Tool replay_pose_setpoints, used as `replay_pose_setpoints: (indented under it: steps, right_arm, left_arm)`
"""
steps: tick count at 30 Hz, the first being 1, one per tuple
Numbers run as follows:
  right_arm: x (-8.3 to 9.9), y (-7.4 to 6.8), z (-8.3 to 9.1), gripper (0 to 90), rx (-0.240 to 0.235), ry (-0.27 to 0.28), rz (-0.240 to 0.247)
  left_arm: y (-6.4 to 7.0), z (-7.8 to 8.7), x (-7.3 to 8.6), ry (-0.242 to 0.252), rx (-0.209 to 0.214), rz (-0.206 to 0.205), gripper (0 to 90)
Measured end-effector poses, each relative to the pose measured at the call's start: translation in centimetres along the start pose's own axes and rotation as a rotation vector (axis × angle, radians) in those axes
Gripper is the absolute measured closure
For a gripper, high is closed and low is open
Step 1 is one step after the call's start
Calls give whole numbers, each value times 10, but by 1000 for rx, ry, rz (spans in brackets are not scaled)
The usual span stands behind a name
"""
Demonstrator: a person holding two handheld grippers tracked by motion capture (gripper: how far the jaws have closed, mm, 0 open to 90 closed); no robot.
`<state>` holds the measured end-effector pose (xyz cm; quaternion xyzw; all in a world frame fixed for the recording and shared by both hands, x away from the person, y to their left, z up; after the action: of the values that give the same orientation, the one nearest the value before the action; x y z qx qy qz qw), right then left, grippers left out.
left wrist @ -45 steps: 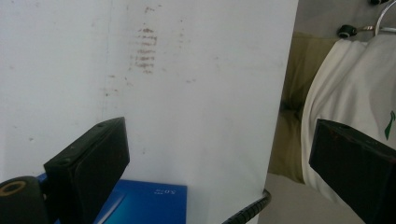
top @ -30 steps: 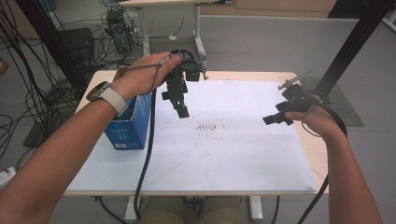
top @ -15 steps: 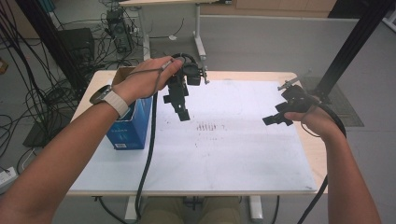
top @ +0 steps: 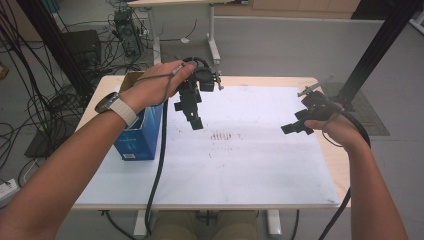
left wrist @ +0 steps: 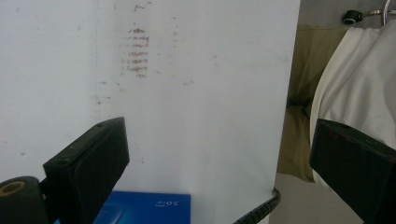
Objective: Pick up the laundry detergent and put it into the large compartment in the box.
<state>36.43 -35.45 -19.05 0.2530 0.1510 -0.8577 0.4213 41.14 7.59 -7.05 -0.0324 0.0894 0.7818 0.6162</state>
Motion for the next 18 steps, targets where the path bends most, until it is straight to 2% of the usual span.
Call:
replay_pose_setpoints:
  steps: [18]
  right_arm:
    - [4,2,-3,113,-4,0,-8]
  left_arm:
    - [-8,-7,2,-9,10,21,53]
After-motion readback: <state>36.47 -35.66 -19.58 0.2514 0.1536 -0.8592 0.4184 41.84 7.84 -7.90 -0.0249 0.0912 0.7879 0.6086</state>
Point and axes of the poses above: each handheld gripper's, and its own axes: z roughly backward along the jaws, x roughly out of its underside, y roughly to its right, the point moved 1 cm from there along -z, roughly forward along the jaws, and after that the axes turned 8 degrees about z, right-handed, at the moved point
